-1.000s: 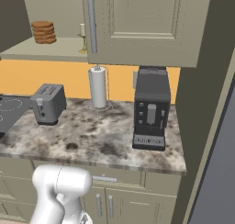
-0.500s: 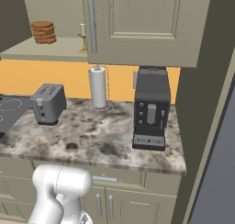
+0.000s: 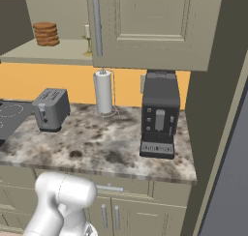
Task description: Pick the candle and candle from the dining table and place them in the open cabinet. Close the cabinet after placing the objects.
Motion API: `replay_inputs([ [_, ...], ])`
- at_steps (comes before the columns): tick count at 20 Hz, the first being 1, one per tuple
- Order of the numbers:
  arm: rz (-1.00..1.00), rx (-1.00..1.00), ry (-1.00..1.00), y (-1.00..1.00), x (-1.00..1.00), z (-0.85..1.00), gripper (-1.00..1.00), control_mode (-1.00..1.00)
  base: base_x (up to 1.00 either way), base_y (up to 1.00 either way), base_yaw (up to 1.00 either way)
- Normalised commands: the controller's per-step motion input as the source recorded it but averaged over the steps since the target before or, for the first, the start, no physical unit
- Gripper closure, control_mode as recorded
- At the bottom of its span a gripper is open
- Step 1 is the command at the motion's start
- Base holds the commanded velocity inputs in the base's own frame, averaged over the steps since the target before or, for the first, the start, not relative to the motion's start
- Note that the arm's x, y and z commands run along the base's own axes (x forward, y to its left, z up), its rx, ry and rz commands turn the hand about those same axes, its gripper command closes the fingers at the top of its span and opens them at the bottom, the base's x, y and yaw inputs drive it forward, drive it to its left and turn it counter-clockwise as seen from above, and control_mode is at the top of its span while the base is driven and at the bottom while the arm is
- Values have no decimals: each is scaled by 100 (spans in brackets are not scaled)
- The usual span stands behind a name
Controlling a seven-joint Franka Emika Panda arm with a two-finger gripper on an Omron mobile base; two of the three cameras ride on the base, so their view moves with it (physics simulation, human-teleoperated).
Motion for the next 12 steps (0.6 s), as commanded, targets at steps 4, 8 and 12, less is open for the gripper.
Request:
replay_inputs([
  [4,-10,0,-9,6,24,-4,-100,-100,0,0,0],
  [8,-12,1,-10,-4,36,0,-100,-100,0,0,0],
  [12,-14,5,-8,-25,57,0,100,-100,0,0,0],
])
